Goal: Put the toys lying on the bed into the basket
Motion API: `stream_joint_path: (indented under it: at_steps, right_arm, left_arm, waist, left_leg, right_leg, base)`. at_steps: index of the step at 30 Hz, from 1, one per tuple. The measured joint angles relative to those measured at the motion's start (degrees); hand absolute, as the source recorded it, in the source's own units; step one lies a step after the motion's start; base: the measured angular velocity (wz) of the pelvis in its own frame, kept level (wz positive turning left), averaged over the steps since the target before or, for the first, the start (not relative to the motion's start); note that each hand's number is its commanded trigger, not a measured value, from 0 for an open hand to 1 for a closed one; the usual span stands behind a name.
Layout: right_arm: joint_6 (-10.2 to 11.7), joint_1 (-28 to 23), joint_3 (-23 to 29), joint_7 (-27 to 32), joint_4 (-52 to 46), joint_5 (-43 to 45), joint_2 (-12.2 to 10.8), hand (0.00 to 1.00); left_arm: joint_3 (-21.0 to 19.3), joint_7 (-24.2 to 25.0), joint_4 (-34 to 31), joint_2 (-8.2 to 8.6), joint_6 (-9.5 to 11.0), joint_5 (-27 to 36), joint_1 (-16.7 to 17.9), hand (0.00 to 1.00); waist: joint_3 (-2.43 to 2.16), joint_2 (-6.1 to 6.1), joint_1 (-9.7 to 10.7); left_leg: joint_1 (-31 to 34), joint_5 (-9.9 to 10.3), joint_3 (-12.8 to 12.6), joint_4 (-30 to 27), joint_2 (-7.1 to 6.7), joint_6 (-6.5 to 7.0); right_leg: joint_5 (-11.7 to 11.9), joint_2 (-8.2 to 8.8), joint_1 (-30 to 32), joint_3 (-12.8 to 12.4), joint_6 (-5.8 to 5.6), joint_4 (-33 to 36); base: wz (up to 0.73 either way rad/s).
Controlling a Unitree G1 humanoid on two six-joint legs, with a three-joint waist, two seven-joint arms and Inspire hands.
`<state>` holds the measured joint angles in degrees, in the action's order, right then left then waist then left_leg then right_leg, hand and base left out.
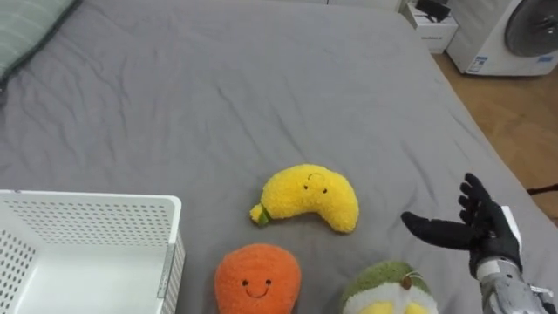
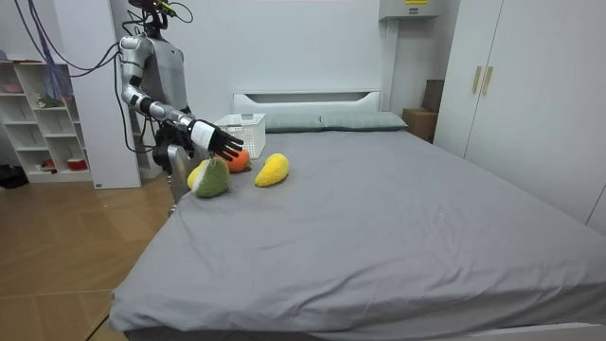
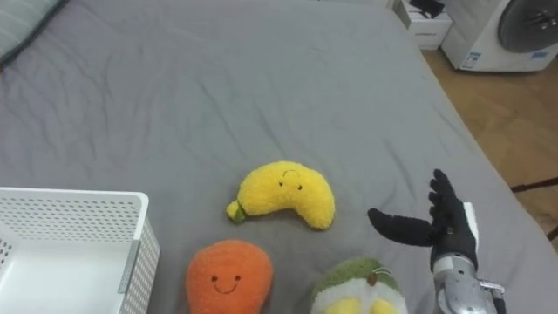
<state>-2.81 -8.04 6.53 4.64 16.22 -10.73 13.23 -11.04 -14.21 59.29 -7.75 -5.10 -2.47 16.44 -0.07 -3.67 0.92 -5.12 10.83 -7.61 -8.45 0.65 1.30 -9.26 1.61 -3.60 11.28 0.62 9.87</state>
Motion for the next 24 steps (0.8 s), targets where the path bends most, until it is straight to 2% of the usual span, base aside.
stream_joint_path:
  at_steps: [2, 5, 9, 13, 15, 24]
  right_arm:
    - [-0.6, 0.0, -0.3, -2.9, 1.3, 1.7, 0.0, 0.00]
    - [-2.6, 0.0, -0.9, -7.5, 2.0, 5.3, 0.0, 0.00]
    - [-3.8, 0.1, -1.8, -13.1, 4.7, 13.2, 0.8, 0.00]
    - [-6.7, -0.1, -2.6, -18.2, 5.7, 18.3, 0.9, 0.00]
    - [-7.0, 0.0, -2.6, -19.5, 5.7, 19.6, 1.0, 0.00]
    - [-8.8, 0.0, -2.7, -24.4, 5.9, 31.9, 1.2, 0.00]
  left_arm:
    - [-0.1, 0.1, 0.0, -0.04, -0.2, -1.4, -0.3, 0.00]
    - [-0.1, 0.4, 0.0, -0.20, -0.8, -2.0, -0.1, 0.00]
    - [0.0, 1.4, -0.3, -1.32, -1.4, -2.2, 0.1, 0.00]
    - [0.0, 1.4, -0.9, -1.92, -2.3, -2.2, 0.2, 0.00]
    - [0.0, 1.4, -1.0, -1.94, -2.7, -2.2, 0.1, 0.00]
    - [-0.2, 1.4, -2.7, -1.96, -4.4, -2.2, 0.1, 0.00]
  waist:
    - [-0.03, -0.07, 0.1]
    - [-0.01, -0.18, -0.1]
    - [-0.19, -1.39, -0.4]
    - [0.05, -2.58, -1.2]
    - [-0.01, -2.80, -1.2]
    - [-0.04, -1.91, -2.0]
  left_leg:
    - [-0.1, 0.0, 0.1, -0.1, -0.10, 0.00]
    - [-0.1, 0.0, 0.3, -0.2, -0.08, 0.01]
    - [-0.2, 0.0, 0.6, -0.3, -0.18, 0.01]
    - [-0.1, 0.0, 0.9, -0.3, -0.39, 0.05]
    - [0.0, 0.0, 1.1, -0.3, -0.40, 0.07]
    - [0.0, 0.0, 1.2, -0.2, -0.39, 0.09]
  right_leg:
    - [0.0, 0.03, -0.2, 0.1, 0.00, 0.0]
    - [0.0, 0.07, -0.4, 0.1, 0.00, 0.1]
    - [0.0, 0.12, -0.5, 0.5, -0.02, -0.1]
    - [0.0, 0.16, -0.8, 0.5, -0.04, -0.1]
    - [0.0, 0.20, -0.8, 0.6, -0.08, -0.2]
    - [0.0, 0.22, -0.9, 0.7, -0.09, -0.2]
  base:
    - [0.04]
    - [0.00]
    - [0.04]
    - [0.00]
    - [0.00]
    - [0.00]
